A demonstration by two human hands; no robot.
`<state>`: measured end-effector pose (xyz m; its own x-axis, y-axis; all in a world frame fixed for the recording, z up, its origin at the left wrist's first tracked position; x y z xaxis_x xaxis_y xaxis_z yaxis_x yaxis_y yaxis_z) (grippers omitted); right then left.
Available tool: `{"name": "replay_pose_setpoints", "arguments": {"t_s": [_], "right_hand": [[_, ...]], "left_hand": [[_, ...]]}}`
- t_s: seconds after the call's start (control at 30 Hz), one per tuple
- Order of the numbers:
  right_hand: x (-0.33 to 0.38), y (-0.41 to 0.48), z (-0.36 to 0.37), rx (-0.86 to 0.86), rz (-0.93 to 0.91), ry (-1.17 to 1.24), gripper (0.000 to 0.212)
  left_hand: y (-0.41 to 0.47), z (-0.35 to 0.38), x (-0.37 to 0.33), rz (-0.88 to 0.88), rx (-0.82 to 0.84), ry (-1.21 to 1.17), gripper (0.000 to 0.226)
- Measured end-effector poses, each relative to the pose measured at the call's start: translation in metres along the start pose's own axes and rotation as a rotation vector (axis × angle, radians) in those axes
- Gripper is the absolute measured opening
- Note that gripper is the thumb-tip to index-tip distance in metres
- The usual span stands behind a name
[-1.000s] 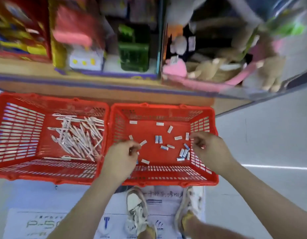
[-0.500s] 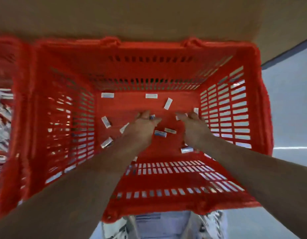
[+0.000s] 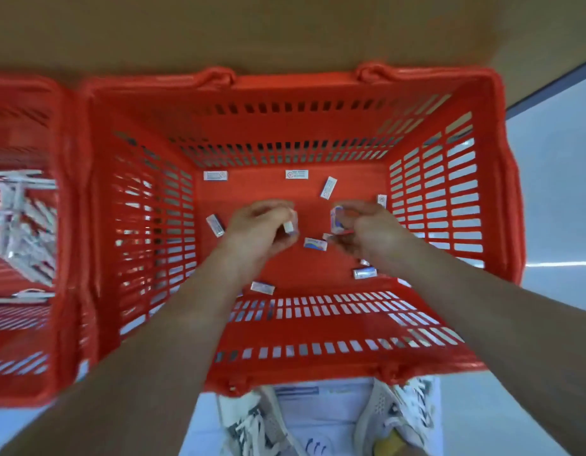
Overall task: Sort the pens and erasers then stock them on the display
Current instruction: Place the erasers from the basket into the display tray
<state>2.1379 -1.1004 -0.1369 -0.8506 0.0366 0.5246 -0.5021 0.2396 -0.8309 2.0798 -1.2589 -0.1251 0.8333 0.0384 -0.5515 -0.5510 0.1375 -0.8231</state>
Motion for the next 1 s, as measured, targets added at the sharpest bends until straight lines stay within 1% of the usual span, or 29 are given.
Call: {"name": "replay_pose_setpoints", "arguments": {"t_s": [0.03,0.07,0.1,0.17,0.23,0.3,0.37,0.43,0.5,0.57,0.63,0.7,0.8,0.87,0.93,1.0], "right_hand": [[0.014,-0.021,0.003,0.079,0.06,0.185,0.023],[0.027,-0.039,0.006,0.136,0.083,0.266,0.029],[0.044,-0.063,0.008,0.174,0.092,0.293,0.03],[0.074,-0.111,0.013,0.198,0.1,0.286,0.021],[0.101,-0.16,0.016,0.199,0.051,0.239,0.009],[0.127,-0.206,0.015,0.237,-0.084,0.18,0.009],[0.152,-0.249,0.01,0.267,-0.22,0.115,0.015],[0.179,-0.287,0.0,0.219,-0.327,0.051,0.014],[0.206,-0.32,-0.01,0.135,-0.425,-0.014,0.015],[0.232,-0.355,-0.017,0.074,-0.501,-0.055,0.016],[0.254,-0.389,-0.023,0.036,-0.53,-0.077,0.015],[0.272,-0.419,-0.028,-0.017,-0.533,-0.116,0.026],[0.294,-0.457,-0.034,-0.073,-0.511,-0.116,0.044],[0.305,-0.477,-0.041,-0.1,-0.499,-0.098,0.049],[0.317,-0.493,-0.049,-0.106,-0.5,-0.05,0.048],[0.328,-0.506,-0.058,-0.095,-0.526,-0.028,0.044]], "left_hand": [[-0.022,0.002,-0.011,-0.053,0.027,-0.172,0.021],[-0.044,0.003,-0.021,-0.086,0.047,-0.292,0.024],[-0.07,0.004,-0.034,-0.111,0.058,-0.375,0.027],[-0.121,0.005,-0.059,-0.13,0.054,-0.463,0.028],[-0.171,0.009,-0.085,-0.082,0.065,-0.472,0.026],[-0.217,0.013,-0.112,0.006,0.126,-0.426,0.026],[-0.257,0.015,-0.14,0.102,0.148,-0.337,0.024],[-0.289,0.015,-0.166,0.196,0.091,-0.236,0.017],[-0.318,0.016,-0.19,0.265,0.025,-0.178,0.014],[-0.348,0.02,-0.214,0.317,0.026,-0.136,0.014],[-0.378,0.024,-0.237,0.357,0.055,-0.08,0.024],[-0.404,0.028,-0.258,0.394,0.05,-0.026,0.037],[-0.438,0.034,-0.284,0.453,0.047,0.034,0.048],[-0.458,0.039,-0.3,0.497,0.097,0.028,0.045],[-0.475,0.046,-0.316,0.527,0.159,0.003,0.033],[-0.487,0.053,-0.33,0.59,0.177,0.026,0.021]]}}
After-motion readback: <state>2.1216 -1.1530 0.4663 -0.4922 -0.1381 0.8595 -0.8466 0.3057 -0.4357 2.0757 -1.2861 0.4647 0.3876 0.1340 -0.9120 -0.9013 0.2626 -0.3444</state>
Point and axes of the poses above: each hand's wrist, its own y-axis towards the middle knuckle, its own z-axis out of the palm, x = y × z, the point moved 2 cm from there along y, towards the middle knuckle, and after that the axes turned 12 degrees about -y, right-handed, at the moved point
